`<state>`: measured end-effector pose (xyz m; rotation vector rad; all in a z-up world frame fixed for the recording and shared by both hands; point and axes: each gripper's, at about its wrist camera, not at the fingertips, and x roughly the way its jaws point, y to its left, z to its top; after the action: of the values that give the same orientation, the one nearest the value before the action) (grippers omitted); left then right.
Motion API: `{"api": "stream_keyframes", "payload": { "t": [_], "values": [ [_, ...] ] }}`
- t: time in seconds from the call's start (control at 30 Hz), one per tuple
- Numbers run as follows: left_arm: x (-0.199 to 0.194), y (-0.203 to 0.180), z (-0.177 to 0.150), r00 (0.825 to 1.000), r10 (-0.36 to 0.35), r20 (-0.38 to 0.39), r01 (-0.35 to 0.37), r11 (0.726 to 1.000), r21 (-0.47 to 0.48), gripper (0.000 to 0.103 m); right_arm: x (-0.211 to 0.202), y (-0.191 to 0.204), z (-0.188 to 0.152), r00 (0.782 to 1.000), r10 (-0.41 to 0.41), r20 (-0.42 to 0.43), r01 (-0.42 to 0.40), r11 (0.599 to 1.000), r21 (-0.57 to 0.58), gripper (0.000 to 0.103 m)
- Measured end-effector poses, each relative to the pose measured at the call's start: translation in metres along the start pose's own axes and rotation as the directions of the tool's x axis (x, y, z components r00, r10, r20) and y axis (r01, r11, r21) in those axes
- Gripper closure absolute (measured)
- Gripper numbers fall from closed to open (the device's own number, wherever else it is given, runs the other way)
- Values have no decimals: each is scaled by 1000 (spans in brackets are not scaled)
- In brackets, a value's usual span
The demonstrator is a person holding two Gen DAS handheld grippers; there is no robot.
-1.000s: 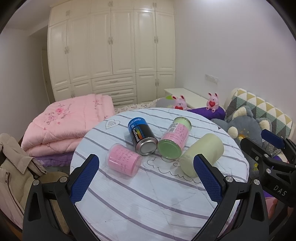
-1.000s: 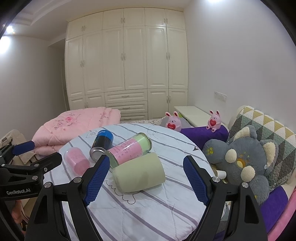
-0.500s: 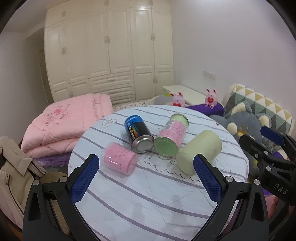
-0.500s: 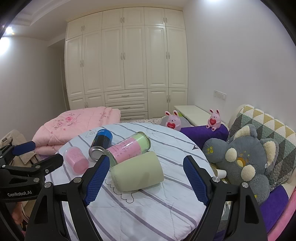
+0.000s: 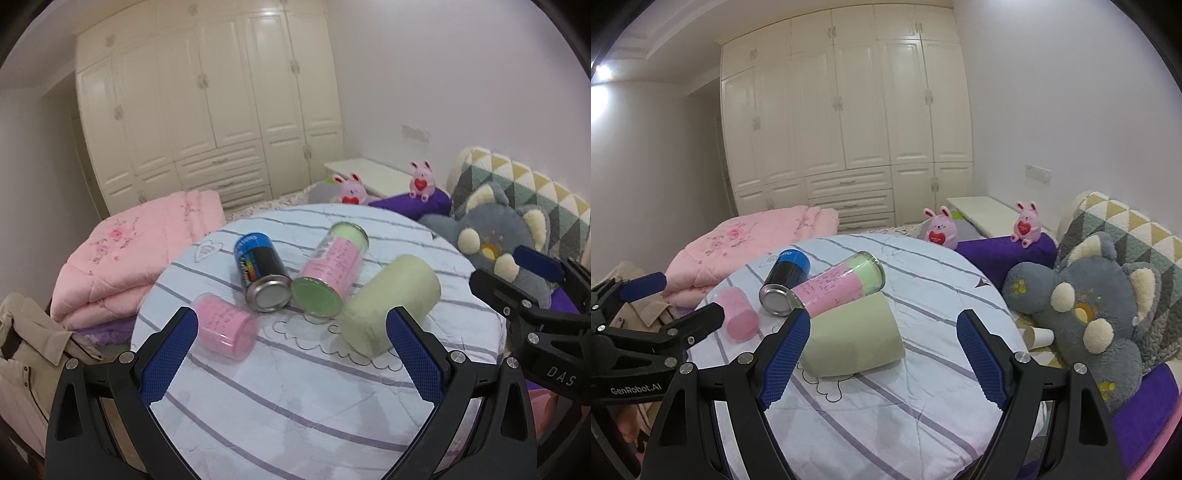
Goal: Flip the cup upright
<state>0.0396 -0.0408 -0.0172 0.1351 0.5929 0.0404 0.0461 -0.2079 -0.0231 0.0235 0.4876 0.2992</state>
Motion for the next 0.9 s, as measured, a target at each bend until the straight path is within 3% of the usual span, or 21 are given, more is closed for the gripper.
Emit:
{"api": "stream_keyframes", "payload": {
  "t": [0.23,0.4,0.63,0.9],
  "values": [
    [30,-34,11,991,-47,-127,67,985,158,0,23,-22,-6,995,50,-91,-49,999,14,20],
    [55,-63,17,984,-9,-180,65,950,305,0,32,-41,-8,987,98,-125,-89,993,81,20],
    [91,-99,19,953,13,-301,134,877,461,0,43,-53,-13,970,116,-216,-97,991,94,20],
    [128,-128,23,915,-1,-403,226,829,511,0,52,-79,-20,954,123,-273,-74,980,183,20]
  ]
}}
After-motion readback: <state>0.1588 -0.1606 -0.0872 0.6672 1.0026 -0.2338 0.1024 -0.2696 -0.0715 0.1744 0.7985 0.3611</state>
